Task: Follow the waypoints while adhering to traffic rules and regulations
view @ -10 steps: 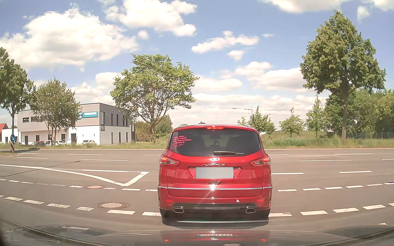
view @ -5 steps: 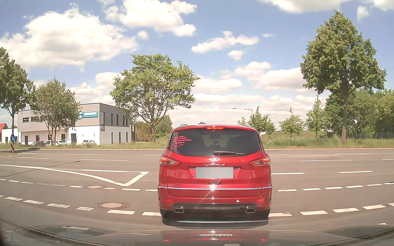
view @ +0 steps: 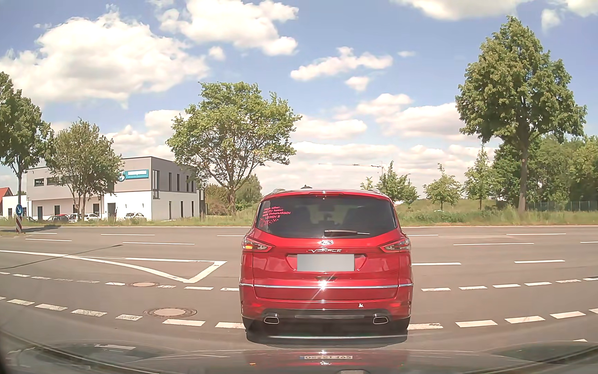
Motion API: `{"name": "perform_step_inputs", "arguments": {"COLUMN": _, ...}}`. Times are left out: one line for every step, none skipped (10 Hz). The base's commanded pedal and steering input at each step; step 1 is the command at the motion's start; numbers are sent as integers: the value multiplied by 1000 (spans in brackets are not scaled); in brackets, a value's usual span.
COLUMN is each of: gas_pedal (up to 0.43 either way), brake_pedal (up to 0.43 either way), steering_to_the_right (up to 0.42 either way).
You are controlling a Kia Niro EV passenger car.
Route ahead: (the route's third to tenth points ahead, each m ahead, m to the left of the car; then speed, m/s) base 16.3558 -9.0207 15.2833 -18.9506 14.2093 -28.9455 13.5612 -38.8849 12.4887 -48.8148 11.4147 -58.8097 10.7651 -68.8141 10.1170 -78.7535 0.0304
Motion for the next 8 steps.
{"name": "perform_step_inputs", "arguments": {"gas_pedal": 0, "brake_pedal": 226, "steering_to_the_right": 23}}
{"name": "perform_step_inputs", "arguments": {"gas_pedal": 0, "brake_pedal": 226, "steering_to_the_right": 23}}
{"name": "perform_step_inputs", "arguments": {"gas_pedal": 0, "brake_pedal": 226, "steering_to_the_right": 23}}
{"name": "perform_step_inputs", "arguments": {"gas_pedal": 0, "brake_pedal": 220, "steering_to_the_right": 23}}
{"name": "perform_step_inputs", "arguments": {"gas_pedal": 0, "brake_pedal": 207, "steering_to_the_right": 23}}
{"name": "perform_step_inputs", "arguments": {"gas_pedal": 0, "brake_pedal": 207, "steering_to_the_right": 23}}
{"name": "perform_step_inputs", "arguments": {"gas_pedal": 0, "brake_pedal": 207, "steering_to_the_right": 23}}
{"name": "perform_step_inputs", "arguments": {"gas_pedal": 0, "brake_pedal": 189, "steering_to_the_right": 23}}
